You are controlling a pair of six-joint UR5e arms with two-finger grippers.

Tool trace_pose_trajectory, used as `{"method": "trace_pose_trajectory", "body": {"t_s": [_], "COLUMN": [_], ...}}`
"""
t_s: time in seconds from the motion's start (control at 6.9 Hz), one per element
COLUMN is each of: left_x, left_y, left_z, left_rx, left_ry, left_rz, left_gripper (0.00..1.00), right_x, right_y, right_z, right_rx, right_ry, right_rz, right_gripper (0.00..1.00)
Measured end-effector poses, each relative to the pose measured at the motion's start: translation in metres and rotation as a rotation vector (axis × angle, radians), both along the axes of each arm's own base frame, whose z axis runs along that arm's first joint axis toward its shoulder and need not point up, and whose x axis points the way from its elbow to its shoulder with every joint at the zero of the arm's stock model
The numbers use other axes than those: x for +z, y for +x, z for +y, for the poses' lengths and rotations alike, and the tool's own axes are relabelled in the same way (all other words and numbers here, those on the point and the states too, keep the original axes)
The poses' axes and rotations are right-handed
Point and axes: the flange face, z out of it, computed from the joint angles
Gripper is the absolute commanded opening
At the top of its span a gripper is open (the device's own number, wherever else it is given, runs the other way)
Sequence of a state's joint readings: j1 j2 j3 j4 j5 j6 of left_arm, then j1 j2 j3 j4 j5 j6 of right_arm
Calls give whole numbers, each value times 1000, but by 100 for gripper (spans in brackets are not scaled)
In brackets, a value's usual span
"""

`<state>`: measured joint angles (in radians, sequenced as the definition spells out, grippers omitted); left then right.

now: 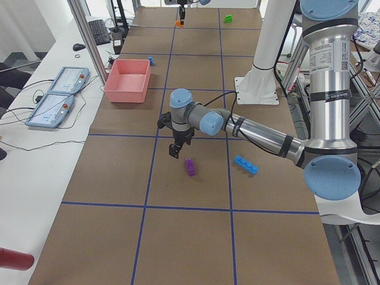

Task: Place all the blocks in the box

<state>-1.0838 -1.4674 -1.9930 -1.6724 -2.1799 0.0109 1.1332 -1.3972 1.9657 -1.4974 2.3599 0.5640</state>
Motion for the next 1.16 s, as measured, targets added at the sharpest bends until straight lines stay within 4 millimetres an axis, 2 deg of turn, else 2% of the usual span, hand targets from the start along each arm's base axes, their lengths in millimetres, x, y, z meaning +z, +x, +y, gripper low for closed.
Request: {"method": "trace_pose_trajectory", "body": {"t_s": [0.29, 0.43, 0.58, 0.87, 1.16], "left_x": [2, 5, 13, 35, 58], "left_y": [44, 64, 74, 74, 84], "left_z": [-3, -6, -6, 1, 12], "left_rx": [121, 165, 220, 337, 400], "left_ry": [94, 139, 192, 272, 257], "left_rz": [-7, -11, -33, -86, -108], "left_gripper": [99, 94, 92, 99, 100], "right_x": [-33, -43, -52, -75, -106], "right_y": [-10, -16, -21, -34, -55], "right_z": [-13, -18, -24, -38, -48], "right_rx": [30, 32, 31, 48, 68], "right_ry": [-7, -6, 0, -12, -39], "right_rz": [-35, -45, -51, -71, -98], "right_gripper": [0, 0, 0, 0, 0]}}
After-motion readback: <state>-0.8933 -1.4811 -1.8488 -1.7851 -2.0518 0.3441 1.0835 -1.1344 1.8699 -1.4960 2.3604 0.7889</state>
